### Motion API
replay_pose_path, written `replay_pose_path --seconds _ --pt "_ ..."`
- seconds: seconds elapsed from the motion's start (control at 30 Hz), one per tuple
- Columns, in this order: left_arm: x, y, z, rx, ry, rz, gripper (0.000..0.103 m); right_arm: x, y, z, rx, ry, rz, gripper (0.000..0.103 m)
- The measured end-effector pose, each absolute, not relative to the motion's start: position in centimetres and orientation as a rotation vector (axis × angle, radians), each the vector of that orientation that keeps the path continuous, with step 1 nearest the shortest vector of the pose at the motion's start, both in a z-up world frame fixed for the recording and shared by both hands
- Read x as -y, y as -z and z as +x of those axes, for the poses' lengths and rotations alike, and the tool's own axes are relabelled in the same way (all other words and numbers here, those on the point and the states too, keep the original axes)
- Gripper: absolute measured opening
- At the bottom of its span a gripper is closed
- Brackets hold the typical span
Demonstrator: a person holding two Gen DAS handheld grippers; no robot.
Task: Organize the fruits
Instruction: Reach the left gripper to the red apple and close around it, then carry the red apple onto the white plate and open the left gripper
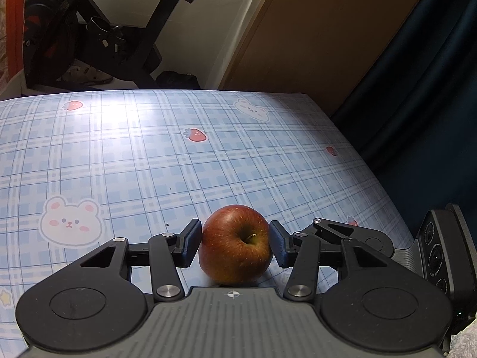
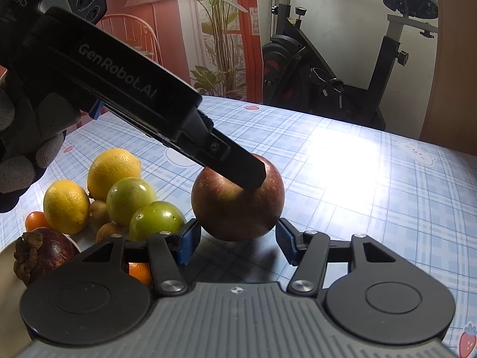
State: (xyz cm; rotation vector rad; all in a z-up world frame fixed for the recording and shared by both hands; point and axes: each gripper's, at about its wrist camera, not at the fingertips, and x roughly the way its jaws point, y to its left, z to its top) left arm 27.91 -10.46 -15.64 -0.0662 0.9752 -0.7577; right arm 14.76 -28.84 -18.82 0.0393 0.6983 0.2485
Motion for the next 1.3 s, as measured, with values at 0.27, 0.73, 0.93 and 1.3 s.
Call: replay_pose_path --seconds 0.27,0.73,0.93,1.3 --pt "10.4 13.6 25.3 -0.952 0.782 -0.046 0.052 28.4 16.7 13.0 -0.699 -0.234 0.016 0.058" --pt "8.4 11.8 16.7 -0.952 0.816 -0.08 0.052 24.9 13.5 5.8 -0.742 -0.262 -0.03 0.058" --pt "6.9 12.2 13.1 -0.978 0.82 -0.108 0.052 23.0 13.3 3.0 -0.776 -0.278 -0.044 0.058" --pt "3.1 13.8 10.6 -1.033 0.789 -0.104 0.053 18.7 14.4 1.2 -0.85 -0.354 -0.055 0.058"
